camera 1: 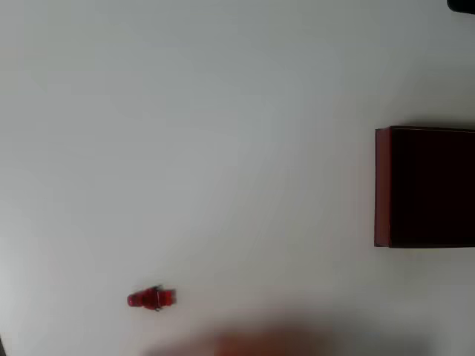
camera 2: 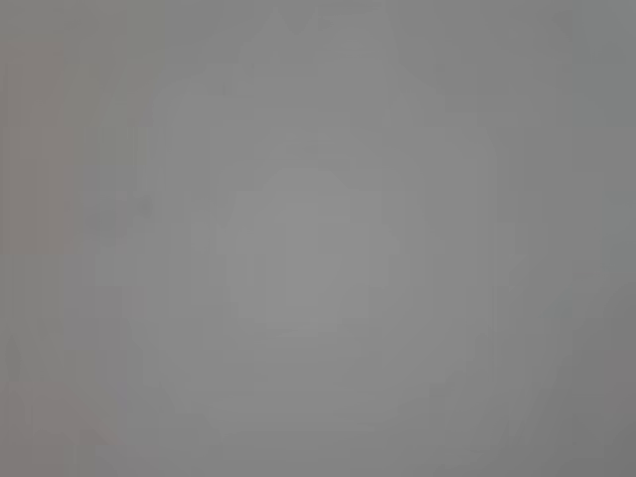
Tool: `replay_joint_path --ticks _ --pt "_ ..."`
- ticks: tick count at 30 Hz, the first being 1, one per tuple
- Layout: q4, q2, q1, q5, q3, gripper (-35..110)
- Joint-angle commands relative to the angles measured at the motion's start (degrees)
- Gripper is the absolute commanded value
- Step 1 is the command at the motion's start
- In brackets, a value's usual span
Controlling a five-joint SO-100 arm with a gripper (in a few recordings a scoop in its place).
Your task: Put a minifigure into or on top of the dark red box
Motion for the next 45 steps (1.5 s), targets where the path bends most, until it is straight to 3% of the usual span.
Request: replay_joint_path --ticks 1,7,10,17,22,31,35,45 --pt "-0.70 0.88 1.05 8.53 0.53 0" --pt "-2.81 0.88 -1.76 17.40 -1.32 0" --pt "-10.81 0.88 -3.34 25.05 0.35 0" --pt "-13.89 0.88 -8.17 47.20 3.60 0" --pt "-13.54 0.88 -14.41 57.22 3.43 0" --pt "-3.78 0.79 -18.19 71.37 -3.52 0" --pt "-0.35 0.79 -17.93 73.74 -6.77 0" --pt "11.60 0.26 -9.14 63.37 -18.72 0"
